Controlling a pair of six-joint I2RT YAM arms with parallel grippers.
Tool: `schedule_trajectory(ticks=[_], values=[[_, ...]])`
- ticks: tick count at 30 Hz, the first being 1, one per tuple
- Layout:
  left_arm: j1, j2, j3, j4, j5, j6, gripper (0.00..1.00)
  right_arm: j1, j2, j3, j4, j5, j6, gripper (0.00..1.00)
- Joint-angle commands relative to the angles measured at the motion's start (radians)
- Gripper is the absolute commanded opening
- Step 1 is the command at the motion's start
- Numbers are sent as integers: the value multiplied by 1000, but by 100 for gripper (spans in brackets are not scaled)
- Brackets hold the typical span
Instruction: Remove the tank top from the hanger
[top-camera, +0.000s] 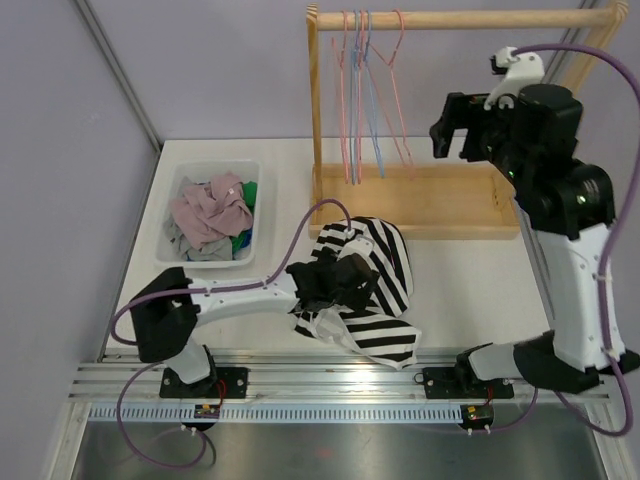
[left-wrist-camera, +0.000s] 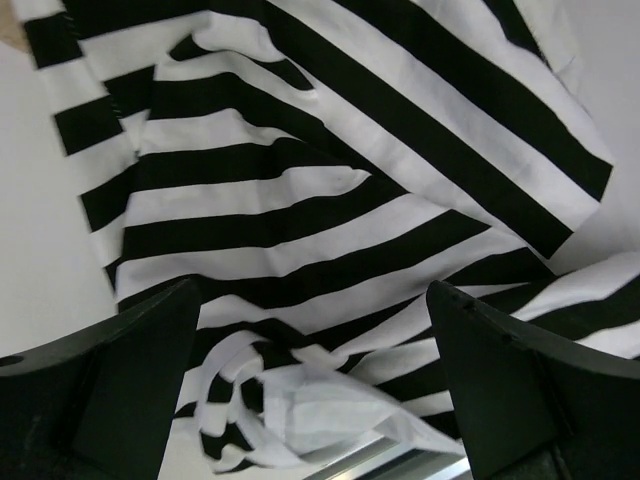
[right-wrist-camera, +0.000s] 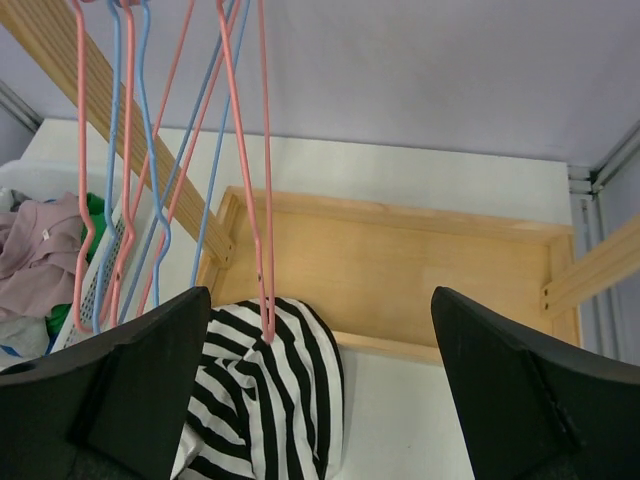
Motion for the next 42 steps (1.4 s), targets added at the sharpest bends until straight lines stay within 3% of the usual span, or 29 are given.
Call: schedule_trajectory(ticks=[1, 7, 9, 10, 11, 13, 14, 20, 28, 36, 42], values=[[-2, 102, 63, 114, 36, -22, 99, -3, -194, -103, 51, 88, 0, 100], [-2, 303, 120, 123, 50, -59, 99, -1, -432, -304, 106, -104, 51, 100], [-2, 357, 111, 126, 55, -73, 89, -3, -469, -338, 116, -124, 55, 100], [-2, 366, 105, 133, 61, -84, 80, -3, -501, -346, 122, -159, 54, 99], [-2, 379, 96, 136, 61, -93, 49, -3, -513, -351, 123, -164, 54, 100], [-2, 374, 60, 148, 61, -111, 23, -3, -549, -366, 133, -179, 48, 99], [-2, 350, 50, 148, 56, -117, 0, -3, -560, -371, 134, -181, 48, 100], [-2, 88, -39, 41, -144, -160, 0, -3, -610, -404, 146, -159, 42, 100], [33, -317, 98, -284, -443, -125, 0, -3, -639, -452, 168, -162, 40, 99], [165, -460, 408, -478, -576, 55, 0, -3, -638, -440, 175, -162, 35, 100], [386, -473, 554, -478, -542, 221, 0, -3, -635, -421, 175, -167, 35, 99]])
